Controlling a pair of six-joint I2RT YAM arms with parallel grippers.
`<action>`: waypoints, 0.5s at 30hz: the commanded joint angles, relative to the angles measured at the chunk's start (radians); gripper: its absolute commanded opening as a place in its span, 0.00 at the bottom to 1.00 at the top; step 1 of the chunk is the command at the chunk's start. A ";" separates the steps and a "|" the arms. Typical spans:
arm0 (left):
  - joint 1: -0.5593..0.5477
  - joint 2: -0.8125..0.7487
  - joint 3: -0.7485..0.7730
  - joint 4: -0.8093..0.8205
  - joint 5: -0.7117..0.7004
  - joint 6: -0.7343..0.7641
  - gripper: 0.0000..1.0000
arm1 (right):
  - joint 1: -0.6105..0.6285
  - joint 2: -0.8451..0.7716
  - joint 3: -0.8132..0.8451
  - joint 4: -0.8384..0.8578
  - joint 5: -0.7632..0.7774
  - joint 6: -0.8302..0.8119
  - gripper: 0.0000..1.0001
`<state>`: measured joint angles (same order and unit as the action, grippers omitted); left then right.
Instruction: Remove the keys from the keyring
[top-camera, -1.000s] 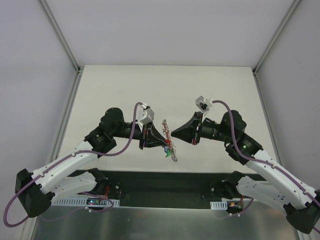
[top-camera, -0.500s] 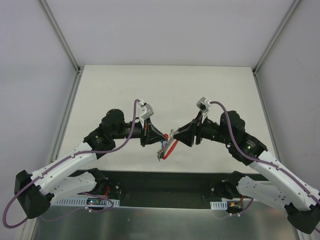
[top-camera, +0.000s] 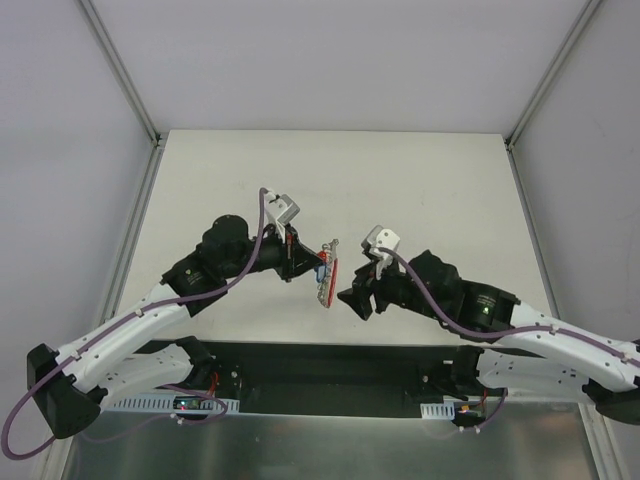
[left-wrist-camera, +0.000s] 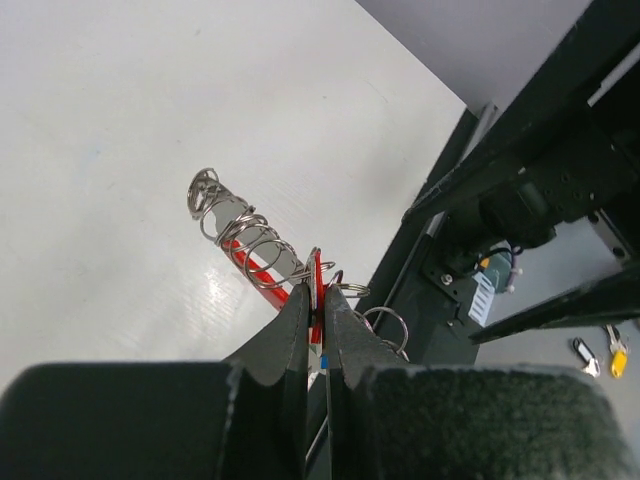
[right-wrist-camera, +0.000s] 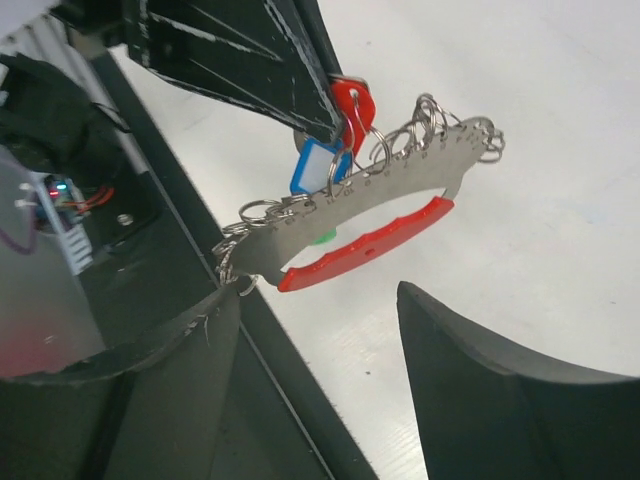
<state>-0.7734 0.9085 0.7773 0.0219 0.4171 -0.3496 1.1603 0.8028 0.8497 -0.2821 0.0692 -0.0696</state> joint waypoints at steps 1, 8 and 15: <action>-0.009 -0.025 0.082 -0.013 -0.132 -0.048 0.00 | 0.082 0.071 0.084 -0.009 0.291 -0.079 0.67; -0.007 -0.008 0.117 -0.088 -0.247 -0.077 0.00 | 0.128 0.124 0.100 0.101 0.416 -0.004 0.63; -0.007 0.052 0.200 -0.198 -0.317 -0.161 0.00 | 0.139 0.114 0.003 0.379 0.224 0.008 0.57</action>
<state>-0.7734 0.9371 0.8944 -0.1402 0.1619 -0.4385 1.2903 0.9222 0.8700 -0.0952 0.3779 -0.0826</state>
